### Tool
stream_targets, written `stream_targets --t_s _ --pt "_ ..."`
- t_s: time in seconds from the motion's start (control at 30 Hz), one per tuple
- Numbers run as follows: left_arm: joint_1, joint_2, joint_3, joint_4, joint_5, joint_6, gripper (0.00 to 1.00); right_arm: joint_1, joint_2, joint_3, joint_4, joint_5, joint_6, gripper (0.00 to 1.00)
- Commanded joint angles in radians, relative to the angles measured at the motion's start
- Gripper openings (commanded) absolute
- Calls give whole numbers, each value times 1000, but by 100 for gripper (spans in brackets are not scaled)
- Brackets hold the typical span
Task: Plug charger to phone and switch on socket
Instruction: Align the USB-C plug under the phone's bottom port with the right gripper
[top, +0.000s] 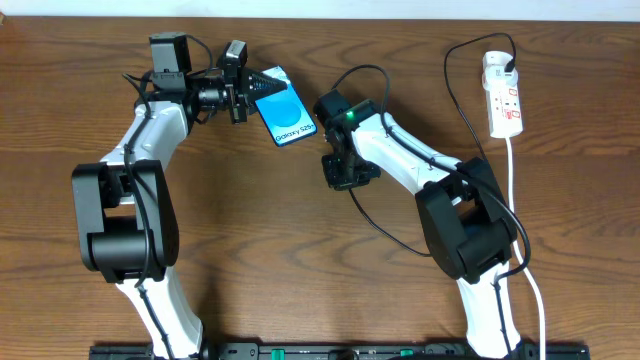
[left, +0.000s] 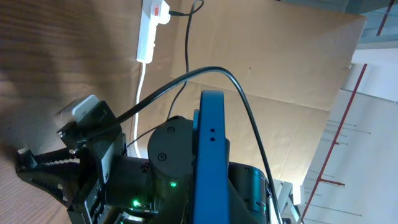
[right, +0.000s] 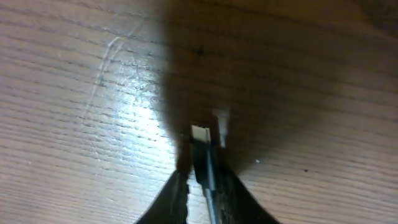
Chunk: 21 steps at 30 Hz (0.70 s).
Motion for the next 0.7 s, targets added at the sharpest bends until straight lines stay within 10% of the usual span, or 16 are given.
stream_targets --t_s 0.0,0.67 --pt "1 -11 31 8 50 16 8 1 104 -46 1 6 -19 6" --pt "1 -11 31 8 49 16 7 -193 -76 -42 -18 -785 -434 1"
